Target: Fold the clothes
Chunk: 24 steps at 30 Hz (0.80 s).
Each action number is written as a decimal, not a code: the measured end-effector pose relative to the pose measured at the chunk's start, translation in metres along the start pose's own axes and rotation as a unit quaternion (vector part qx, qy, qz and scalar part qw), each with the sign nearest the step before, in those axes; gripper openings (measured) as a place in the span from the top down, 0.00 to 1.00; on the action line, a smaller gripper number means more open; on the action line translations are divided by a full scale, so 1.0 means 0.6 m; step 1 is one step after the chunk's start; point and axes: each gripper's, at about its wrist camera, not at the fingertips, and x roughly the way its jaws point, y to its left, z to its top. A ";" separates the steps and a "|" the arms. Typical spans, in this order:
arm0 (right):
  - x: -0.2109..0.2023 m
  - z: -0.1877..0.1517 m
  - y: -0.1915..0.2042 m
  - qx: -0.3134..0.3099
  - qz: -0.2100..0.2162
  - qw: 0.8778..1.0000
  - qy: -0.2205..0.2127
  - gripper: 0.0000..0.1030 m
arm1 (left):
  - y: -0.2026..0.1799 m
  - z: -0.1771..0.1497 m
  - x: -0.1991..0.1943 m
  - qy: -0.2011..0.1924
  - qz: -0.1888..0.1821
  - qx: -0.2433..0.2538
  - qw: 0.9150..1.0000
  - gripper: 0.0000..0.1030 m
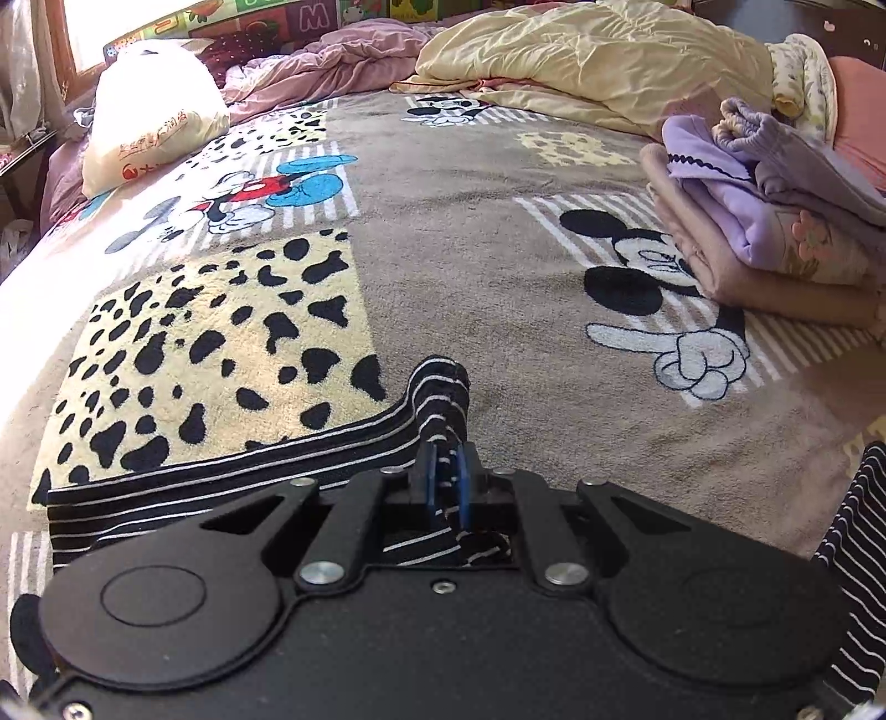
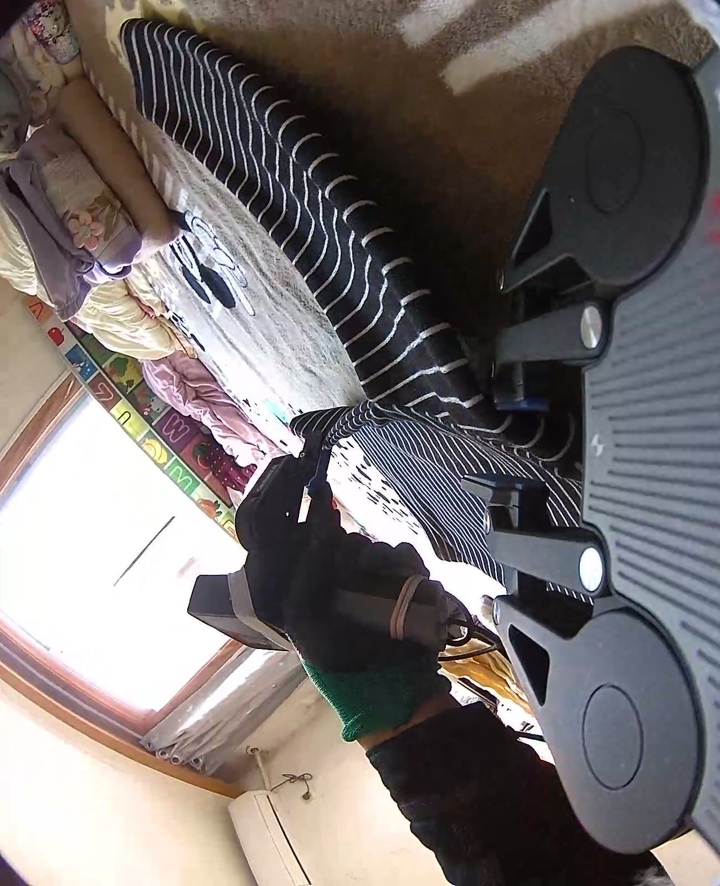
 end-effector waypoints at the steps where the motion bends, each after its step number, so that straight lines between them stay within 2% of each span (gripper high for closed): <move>1: 0.000 0.000 0.008 -0.018 0.001 1.000 -0.001 0.77 | 0.010 -0.001 -0.005 -0.002 -0.005 -0.008 1.000 0.94; 3: 0.001 -0.007 0.040 -0.091 -0.005 0.996 0.004 0.78 | 0.029 -0.005 -0.013 -0.005 -0.014 -0.021 1.000 0.94; 6: 0.010 -0.029 0.092 -0.213 -0.020 0.977 0.020 0.79 | 0.055 -0.010 -0.017 -0.007 -0.017 -0.030 0.999 0.94; 11: 0.027 -0.070 0.143 -0.327 -0.021 0.943 0.056 0.79 | 0.094 -0.027 -0.016 -0.009 -0.030 -0.041 0.999 0.94; 15: 0.048 -0.087 0.154 -0.346 -0.021 0.933 0.097 0.79 | 0.118 -0.041 -0.012 -0.014 -0.043 -0.047 0.998 0.94; 18: 0.045 -0.088 0.158 -0.339 -0.016 0.936 0.099 0.76 | 0.128 -0.050 -0.004 -0.019 -0.053 -0.045 0.997 0.94; 20: 0.038 -0.089 0.167 -0.351 -0.013 0.932 0.088 0.73 | 0.135 -0.053 0.001 -0.021 -0.056 -0.048 0.997 0.94; 22: 0.030 -0.092 0.171 -0.363 -0.010 0.928 0.079 0.71 | 0.146 -0.057 0.001 -0.026 -0.064 -0.067 0.995 0.94; 24: 0.044 -0.099 0.165 -0.360 -0.016 0.927 0.109 0.70 | 0.164 -0.069 0.003 -0.023 -0.070 -0.104 0.992 0.94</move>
